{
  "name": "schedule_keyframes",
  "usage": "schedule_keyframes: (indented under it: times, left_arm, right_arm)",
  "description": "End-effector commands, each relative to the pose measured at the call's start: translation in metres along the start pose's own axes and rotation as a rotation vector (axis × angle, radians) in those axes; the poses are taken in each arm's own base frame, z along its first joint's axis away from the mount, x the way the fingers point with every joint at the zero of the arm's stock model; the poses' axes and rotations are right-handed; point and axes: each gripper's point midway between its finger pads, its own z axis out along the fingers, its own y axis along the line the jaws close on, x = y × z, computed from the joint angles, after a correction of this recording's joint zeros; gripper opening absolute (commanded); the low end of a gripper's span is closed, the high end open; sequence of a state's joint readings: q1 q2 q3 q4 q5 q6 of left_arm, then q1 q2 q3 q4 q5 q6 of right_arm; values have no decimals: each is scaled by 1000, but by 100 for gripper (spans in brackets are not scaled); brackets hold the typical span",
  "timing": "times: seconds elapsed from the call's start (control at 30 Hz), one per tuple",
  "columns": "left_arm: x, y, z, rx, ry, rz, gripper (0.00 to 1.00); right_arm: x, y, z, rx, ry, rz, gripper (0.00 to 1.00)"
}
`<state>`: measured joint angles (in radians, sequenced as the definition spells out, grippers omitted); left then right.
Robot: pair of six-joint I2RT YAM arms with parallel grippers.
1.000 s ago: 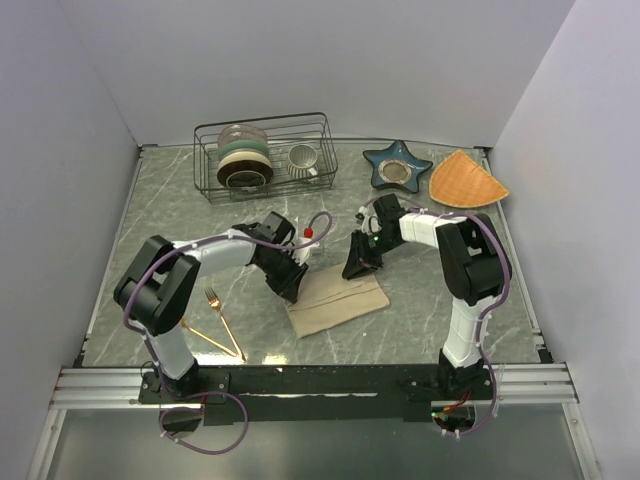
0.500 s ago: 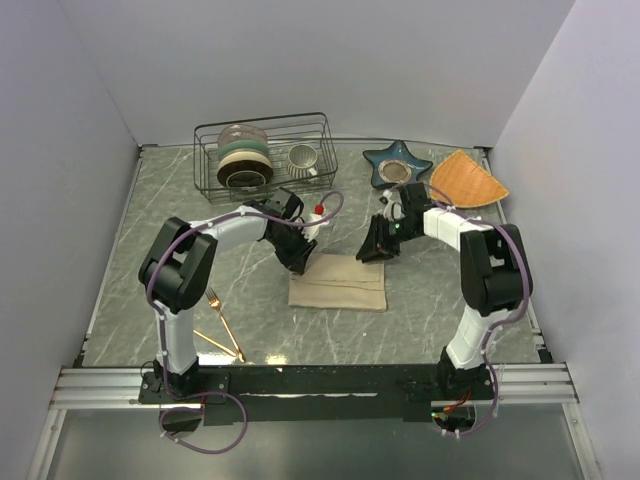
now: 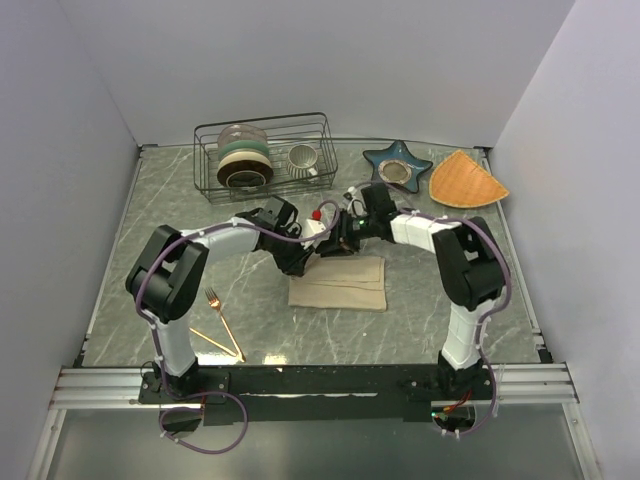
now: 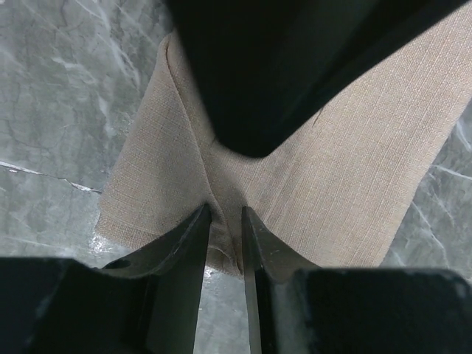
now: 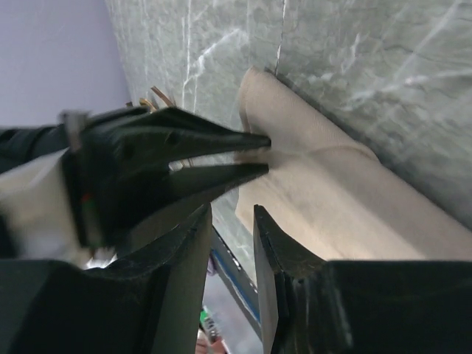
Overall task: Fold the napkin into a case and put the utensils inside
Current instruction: Smooth out the 2/3-rectangle-folded napkin at the center of the board.
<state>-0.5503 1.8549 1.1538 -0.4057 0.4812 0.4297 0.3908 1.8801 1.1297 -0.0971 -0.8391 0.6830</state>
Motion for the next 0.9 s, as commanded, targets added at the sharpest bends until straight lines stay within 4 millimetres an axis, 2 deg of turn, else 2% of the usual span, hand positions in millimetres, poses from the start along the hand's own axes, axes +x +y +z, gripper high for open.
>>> schedule_keyframes:
  times: [0.0,0.23,0.33,0.37,0.43,0.47,0.5,0.53,0.57,0.63,0.67,0.77,0.83,0.87]
  left_arm:
    - [30,5,5,-34,74,20,32]
    - [31,6,6,-36,71,25,32]
    - [27,5,3,-41,57,21,36]
    - [25,6,0,-42,47,12,38]
    - [6,-1,-15,-10,-29,-19,41]
    - [-2,2,-26,-3,-74,-54,42]
    - [-23,-8,-43,44,-166,-58,46]
    - [-33,-12,-55,64,-214,-108,48]
    - [-40,-10,-67,72,-261,-139,49]
    - [-67,-25,-94,147,-386,-180,51]
    - [-72,-25,-103,168,-425,-208,51]
    - [-90,-41,-113,311,-507,-342,49]
    - [-85,-49,-100,423,-477,-498,44]
    - [-86,-46,-95,437,-505,-500,41]
  right_arm:
    - [-25,30,18,-91,-54,-10,37]
    - [-26,30,48,-114,-44,31,31]
    - [-18,5,64,-50,-16,55,27]
    - [-14,-11,71,-17,2,80,25]
    - [-13,-28,76,31,6,91,19]
    - [-8,-42,78,72,21,113,17]
    - [-8,-48,79,89,19,94,15]
    - [-7,-53,79,101,24,99,14]
    - [-4,-56,80,109,33,103,14]
    - [-5,-56,80,109,32,96,13]
    - [-6,-54,80,108,30,90,13]
    - [-6,-57,79,130,39,91,13]
    - [-6,-57,78,134,39,80,13]
    - [-5,-58,77,139,39,79,13]
